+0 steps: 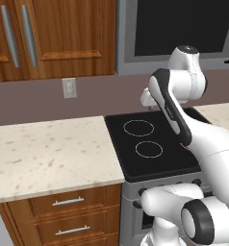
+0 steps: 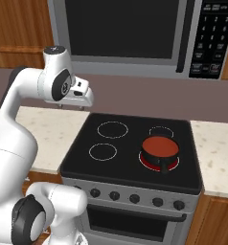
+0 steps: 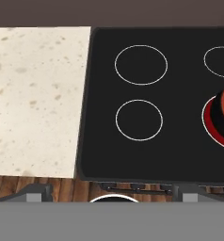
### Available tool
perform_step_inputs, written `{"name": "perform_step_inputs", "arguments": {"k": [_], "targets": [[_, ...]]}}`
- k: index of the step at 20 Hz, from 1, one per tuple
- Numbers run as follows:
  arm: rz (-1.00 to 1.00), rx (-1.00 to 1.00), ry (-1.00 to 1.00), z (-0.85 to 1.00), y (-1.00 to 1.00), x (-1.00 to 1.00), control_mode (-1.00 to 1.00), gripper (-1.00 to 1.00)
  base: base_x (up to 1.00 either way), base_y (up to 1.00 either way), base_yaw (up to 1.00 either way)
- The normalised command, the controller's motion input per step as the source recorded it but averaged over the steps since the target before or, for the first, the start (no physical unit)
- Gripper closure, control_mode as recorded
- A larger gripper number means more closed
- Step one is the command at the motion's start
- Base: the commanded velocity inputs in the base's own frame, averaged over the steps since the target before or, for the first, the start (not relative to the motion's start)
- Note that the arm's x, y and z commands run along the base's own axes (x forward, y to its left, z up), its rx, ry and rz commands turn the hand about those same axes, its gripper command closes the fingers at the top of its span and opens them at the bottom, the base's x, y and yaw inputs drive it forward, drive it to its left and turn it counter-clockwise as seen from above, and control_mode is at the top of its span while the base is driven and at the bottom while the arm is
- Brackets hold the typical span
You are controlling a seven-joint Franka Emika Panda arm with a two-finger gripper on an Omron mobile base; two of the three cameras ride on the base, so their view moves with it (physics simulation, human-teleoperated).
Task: Wait until the marinara sauce is simmered to a deep red color and then turn off the stove.
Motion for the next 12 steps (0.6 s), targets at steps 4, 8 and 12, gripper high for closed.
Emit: {"name": "perform_step_inputs", "arguments": {"k": [4,8,12], "targets": [[-0.01,0.00,0.00,0.00,0.00,0.00,-1.00,-1.00,0.00,0.00,0.00],[0.00,0.00,0.00,0.00,0.00,0.00,-1.00,-1.00,0.00,0.00,0.00],[0.00,0.00,0.00,0.00,0.00,0.00,-1.00,-1.00,0.00,0.00,0.00]]}}
